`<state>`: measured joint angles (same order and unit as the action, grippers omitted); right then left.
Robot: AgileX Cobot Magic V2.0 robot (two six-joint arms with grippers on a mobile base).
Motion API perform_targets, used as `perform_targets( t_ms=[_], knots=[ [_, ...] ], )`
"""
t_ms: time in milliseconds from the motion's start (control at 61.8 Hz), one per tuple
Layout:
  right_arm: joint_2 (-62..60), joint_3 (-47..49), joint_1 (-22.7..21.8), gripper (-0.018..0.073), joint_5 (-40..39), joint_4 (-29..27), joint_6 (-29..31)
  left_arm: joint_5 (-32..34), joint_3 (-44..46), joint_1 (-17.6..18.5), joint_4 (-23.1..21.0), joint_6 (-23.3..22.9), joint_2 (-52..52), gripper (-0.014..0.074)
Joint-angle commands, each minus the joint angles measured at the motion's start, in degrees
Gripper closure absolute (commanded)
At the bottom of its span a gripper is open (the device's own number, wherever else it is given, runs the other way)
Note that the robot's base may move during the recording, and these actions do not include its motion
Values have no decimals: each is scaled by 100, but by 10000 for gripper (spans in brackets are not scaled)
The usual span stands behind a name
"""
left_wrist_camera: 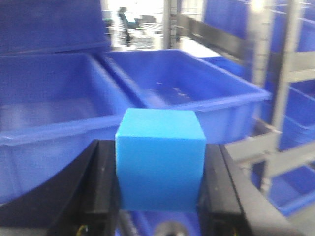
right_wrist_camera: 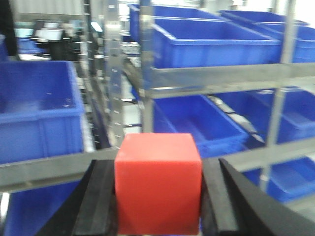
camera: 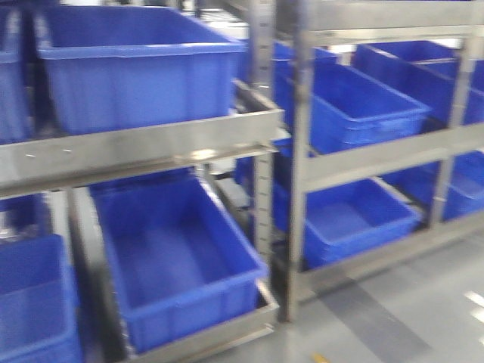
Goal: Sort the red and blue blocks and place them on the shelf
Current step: 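Drive up to the shelf of blue bins and stop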
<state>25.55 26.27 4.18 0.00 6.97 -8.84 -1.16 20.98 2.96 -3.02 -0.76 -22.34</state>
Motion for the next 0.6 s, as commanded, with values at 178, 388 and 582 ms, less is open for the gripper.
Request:
perform_targets(
  t_ms=[178, 388, 582],
  knots=[
    [34, 166, -40, 506, -544, 11, 28, 545, 180, 3, -45, -9, -25, 472],
    [34, 166, -40, 506, -544, 11, 28, 545, 180, 3, -45, -9, -25, 472],
    [34, 166, -40, 506, -544, 11, 28, 545, 180, 3, -45, -9, -25, 472]
  ],
)
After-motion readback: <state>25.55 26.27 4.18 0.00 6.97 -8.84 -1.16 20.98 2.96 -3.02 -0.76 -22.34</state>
